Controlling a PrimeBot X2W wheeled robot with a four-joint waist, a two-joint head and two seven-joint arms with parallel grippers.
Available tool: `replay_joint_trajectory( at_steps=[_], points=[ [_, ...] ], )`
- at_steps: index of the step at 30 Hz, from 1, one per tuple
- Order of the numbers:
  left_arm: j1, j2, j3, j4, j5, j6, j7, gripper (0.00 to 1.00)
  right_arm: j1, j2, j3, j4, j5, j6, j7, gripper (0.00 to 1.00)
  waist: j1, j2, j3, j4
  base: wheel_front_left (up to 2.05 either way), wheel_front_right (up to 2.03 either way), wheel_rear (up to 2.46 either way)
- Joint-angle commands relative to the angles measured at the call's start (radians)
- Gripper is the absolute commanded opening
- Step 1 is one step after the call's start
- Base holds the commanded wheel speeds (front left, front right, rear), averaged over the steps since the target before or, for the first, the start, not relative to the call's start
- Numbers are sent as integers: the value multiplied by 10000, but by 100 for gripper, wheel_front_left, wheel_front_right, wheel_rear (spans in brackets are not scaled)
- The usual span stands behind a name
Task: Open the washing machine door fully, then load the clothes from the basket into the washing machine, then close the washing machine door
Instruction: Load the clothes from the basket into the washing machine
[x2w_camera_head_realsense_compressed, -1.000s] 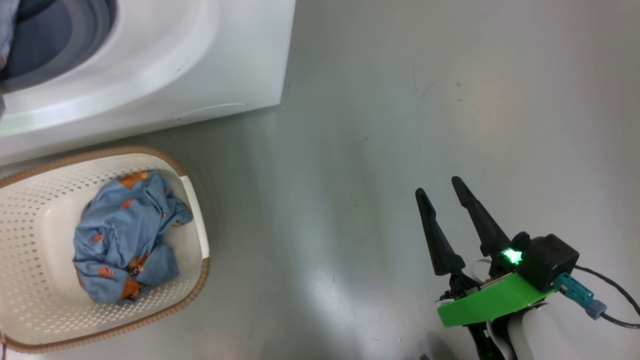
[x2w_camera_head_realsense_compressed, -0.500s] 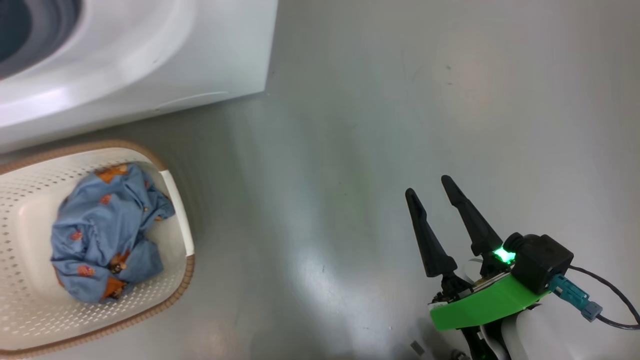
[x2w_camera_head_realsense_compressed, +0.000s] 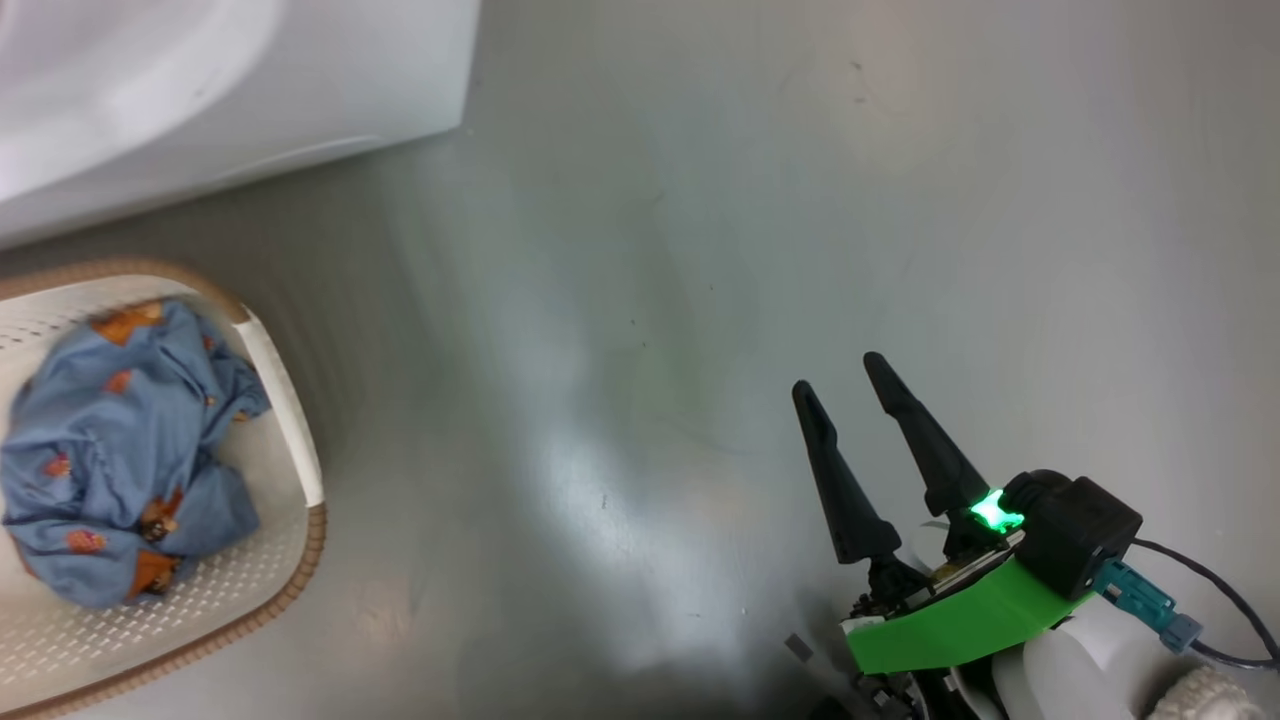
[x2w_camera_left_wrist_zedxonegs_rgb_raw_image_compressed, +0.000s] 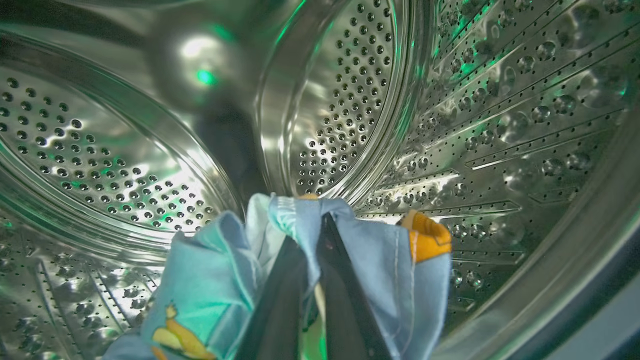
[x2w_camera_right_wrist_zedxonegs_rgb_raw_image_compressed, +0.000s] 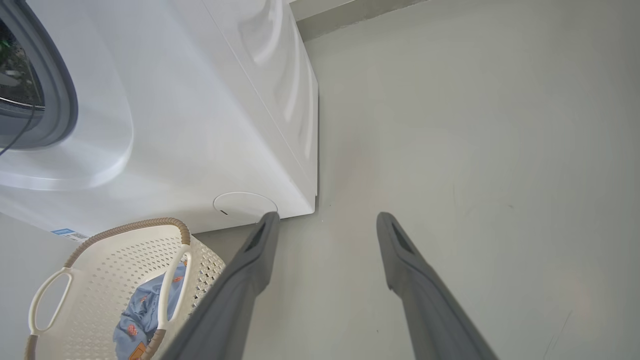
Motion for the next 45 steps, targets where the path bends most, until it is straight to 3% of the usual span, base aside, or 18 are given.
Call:
replay_joint_trajectory(
  at_steps=[1,20,32,33,34,45],
  points=[
    [-290,701,327,-173,-21,48,8,0,453,-3,328,-259,59,62,-48,100,0,-1,295,-201,0,0,0],
    [-2233,1894,120,78,-219,48,11,0,728,-3,991,-536,157,62,-48,100,0,-1,923,-812,0,0,0],
    [-2254,2485,-573,332,-686,48,426,0,820,-3,1160,-605,320,62,-48,100,0,-1,1201,-1042,0,0,0],
    [-2258,2497,-627,323,-700,48,444,38,809,-3,1146,-600,326,62,-48,100,0,-1,1199,-1026,0,0,0],
    [-2267,2520,-669,339,-654,50,445,100,792,-3,1120,-593,331,62,-48,100,0,-1,1183,-999,0,0,0],
    [-1640,2039,-1304,890,-1006,61,1708,100,506,-3,747,-295,239,62,-48,100,0,-1,384,-502,0,0,0]
  ],
)
